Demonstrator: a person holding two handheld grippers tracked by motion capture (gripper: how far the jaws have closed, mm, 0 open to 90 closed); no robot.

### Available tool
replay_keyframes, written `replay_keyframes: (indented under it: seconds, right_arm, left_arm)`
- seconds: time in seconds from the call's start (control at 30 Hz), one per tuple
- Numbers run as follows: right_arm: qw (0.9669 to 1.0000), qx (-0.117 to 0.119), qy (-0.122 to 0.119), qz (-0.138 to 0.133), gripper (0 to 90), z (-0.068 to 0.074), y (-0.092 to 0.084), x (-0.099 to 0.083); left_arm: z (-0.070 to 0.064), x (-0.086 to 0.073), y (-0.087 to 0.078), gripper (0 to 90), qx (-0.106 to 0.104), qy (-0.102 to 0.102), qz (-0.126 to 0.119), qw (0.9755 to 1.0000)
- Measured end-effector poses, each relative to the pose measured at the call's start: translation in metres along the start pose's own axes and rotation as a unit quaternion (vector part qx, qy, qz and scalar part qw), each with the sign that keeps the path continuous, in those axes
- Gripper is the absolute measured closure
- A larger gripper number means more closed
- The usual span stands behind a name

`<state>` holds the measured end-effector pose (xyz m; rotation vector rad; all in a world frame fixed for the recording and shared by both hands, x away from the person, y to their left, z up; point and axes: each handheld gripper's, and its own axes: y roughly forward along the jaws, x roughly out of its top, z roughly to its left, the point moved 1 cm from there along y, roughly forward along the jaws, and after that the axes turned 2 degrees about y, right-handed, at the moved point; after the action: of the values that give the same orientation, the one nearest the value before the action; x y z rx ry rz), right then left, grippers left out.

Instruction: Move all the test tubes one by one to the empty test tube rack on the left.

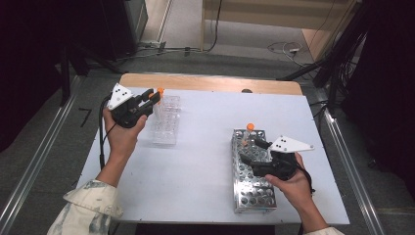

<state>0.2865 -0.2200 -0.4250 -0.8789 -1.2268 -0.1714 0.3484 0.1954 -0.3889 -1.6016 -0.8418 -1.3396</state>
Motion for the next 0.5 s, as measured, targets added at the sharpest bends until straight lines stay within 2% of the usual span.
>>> replay_keyframes:
  seconds: [0.17, 0.37, 0.5]
  right_arm:
    - [1.0000, 0.004, 0.000, 0.000, 22.9, 0.001, 0.001, 0.000]
    - [1.0000, 0.004, 0.000, 0.000, 23.0, 0.002, 0.001, 0.000]
    - [1.0000, 0.004, 0.001, -0.001, 23.0, 0.002, 0.000, 0.000]
  left_arm:
    - [0.007, -0.002, 0.009, 71.3, 0.022, 0.004, 0.001, 0.9997]
    - [0.012, -0.006, 0.018, 71.3, 0.030, -0.004, 0.000, 0.9995]
    - [0.013, -0.008, 0.022, 71.3, 0.033, 0.000, 0.004, 0.9994]
